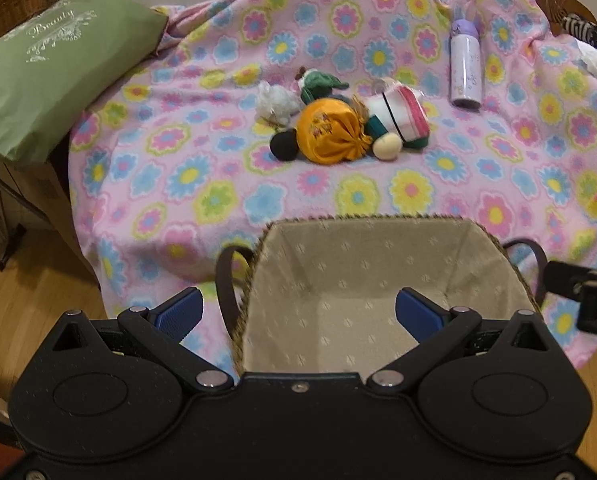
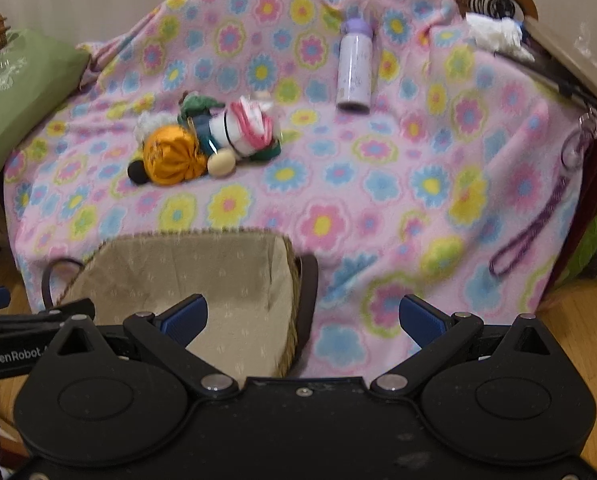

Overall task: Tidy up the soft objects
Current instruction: 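Reach the left tool to the orange pouch while the right tool reaches the towel bundle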

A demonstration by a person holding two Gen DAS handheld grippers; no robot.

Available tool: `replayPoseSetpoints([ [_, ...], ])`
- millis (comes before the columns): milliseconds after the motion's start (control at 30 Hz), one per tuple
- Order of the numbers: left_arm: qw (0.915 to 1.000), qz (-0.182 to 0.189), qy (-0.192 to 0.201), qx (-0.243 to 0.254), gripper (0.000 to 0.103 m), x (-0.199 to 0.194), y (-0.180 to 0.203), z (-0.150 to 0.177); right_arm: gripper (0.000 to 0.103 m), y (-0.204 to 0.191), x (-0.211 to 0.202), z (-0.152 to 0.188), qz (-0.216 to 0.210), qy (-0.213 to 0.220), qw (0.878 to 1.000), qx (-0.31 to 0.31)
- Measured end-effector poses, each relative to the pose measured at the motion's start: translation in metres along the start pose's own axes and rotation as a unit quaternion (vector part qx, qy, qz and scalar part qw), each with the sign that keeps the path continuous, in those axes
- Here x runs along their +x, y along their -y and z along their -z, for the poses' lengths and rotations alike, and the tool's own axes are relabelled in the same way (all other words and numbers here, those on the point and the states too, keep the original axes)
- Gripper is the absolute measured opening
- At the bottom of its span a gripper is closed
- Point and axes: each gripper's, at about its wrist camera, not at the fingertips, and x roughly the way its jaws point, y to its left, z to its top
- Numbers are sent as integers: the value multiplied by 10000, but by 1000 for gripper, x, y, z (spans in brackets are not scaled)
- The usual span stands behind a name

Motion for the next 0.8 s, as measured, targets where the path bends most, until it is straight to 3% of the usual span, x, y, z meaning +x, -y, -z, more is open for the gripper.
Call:
replayPoseSetpoints([
  [233, 9998, 46, 147, -152, 99, 17, -12, -30, 99, -6, 16, -26, -176, 203, 9996, -106],
  [667, 9998, 167, -90, 18, 98, 73, -9, -71, 96, -14, 78, -68, -554, -249, 9981, 39],
  [800, 9995, 235, -186, 83, 98, 94, -6, -83, 86, -17, 99, -80, -679, -395, 9968, 134],
])
